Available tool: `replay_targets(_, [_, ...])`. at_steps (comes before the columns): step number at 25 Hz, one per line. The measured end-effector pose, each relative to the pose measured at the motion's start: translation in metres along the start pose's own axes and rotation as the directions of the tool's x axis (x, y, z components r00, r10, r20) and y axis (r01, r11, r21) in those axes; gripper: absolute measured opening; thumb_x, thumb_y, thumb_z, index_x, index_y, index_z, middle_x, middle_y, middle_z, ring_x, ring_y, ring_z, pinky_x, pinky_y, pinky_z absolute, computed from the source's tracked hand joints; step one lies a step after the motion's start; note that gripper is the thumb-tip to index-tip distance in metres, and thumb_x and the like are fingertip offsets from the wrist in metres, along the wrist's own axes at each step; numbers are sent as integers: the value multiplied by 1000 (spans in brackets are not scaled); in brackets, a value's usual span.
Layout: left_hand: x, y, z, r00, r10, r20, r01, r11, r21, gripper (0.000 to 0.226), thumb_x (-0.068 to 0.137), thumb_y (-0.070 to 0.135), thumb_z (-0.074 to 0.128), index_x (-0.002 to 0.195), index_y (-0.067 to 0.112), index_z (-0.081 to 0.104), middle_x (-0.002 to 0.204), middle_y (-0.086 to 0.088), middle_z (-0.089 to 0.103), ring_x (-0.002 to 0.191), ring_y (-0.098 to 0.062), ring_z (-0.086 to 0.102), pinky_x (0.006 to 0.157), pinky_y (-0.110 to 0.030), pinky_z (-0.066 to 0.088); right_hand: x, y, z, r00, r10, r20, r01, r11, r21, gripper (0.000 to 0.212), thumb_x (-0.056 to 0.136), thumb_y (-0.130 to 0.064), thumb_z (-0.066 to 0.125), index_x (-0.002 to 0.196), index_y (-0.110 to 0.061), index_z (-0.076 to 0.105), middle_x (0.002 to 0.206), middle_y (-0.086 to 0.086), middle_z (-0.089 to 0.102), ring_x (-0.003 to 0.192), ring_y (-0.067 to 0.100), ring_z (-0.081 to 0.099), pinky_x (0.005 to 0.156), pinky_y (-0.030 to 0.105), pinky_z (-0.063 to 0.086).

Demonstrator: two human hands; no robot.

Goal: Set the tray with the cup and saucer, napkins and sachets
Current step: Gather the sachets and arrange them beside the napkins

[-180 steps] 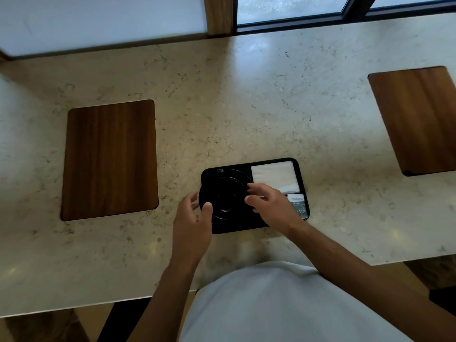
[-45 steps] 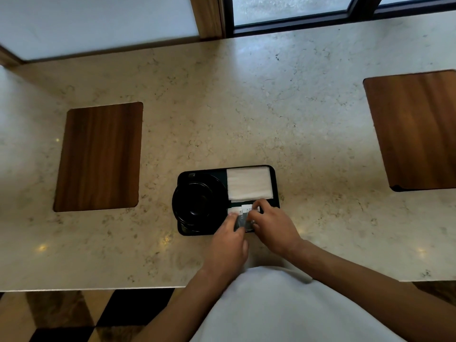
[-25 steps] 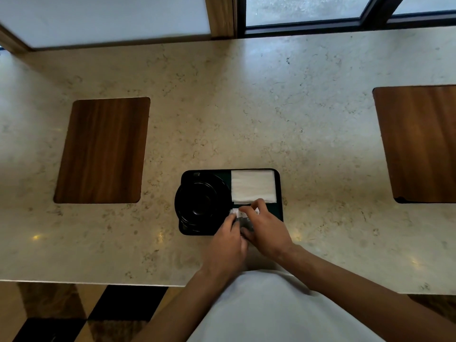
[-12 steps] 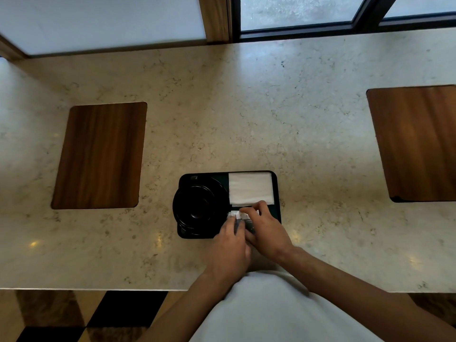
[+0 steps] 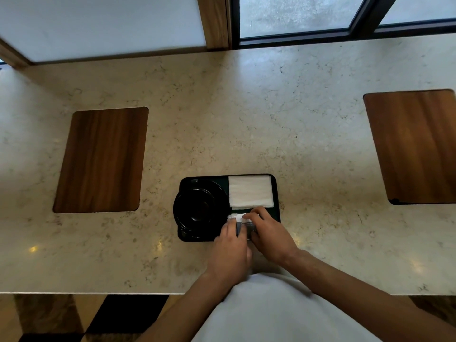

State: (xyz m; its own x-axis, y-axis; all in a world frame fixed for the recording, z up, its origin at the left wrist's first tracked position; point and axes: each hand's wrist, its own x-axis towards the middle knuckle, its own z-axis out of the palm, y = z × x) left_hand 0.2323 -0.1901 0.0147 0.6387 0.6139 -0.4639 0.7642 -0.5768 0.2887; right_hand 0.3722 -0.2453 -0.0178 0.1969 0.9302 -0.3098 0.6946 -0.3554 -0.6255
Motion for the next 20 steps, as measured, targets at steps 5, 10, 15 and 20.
replay_targets(5, [-1, 2, 1, 1000, -7, -3, 7, 1000, -6, 62, 97, 29, 46, 156, 18, 28, 159, -12, 27, 147, -25, 27, 115, -37, 36, -1, 3, 1, 1000, -16, 0, 16, 1000, -9, 38, 93, -15, 65, 130, -20, 57, 137, -3, 49, 95, 21, 67, 76, 30, 57])
replay_targets(10, [-2, 0, 2, 1000, 3, -1, -3, 1000, -6, 64, 96, 28, 48, 156, 21, 27, 158, -11, 28, 147, -25, 27, 114, -37, 37, -1, 2, 2, 1000, -12, -1, 12, 1000, -16, 38, 94, -14, 64, 131, -19, 57, 137, -2, 48, 95, 21, 66, 77, 32, 58])
replay_targets(15, [-2, 2, 3, 1000, -9, 6, 9, 1000, -10, 64, 97, 28, 46, 156, 21, 25, 160, -13, 24, 147, -27, 26, 117, -39, 34, -1, -2, 1, 1000, -11, -17, 11, 1000, -1, 34, 96, -18, 62, 130, -19, 58, 137, -3, 49, 96, 18, 66, 79, 31, 58])
replay_targets(20, [-9, 10, 1, 999, -25, 49, 25, 1000, -10, 71, 95, 28, 44, 160, 17, 15, 167, -19, 11, 154, -32, 11, 123, -44, 17, -5, 0, -5, 996, -38, -77, 41, 999, 27, 33, 98, -27, 58, 129, -17, 61, 132, -4, 51, 94, 13, 63, 79, 27, 57])
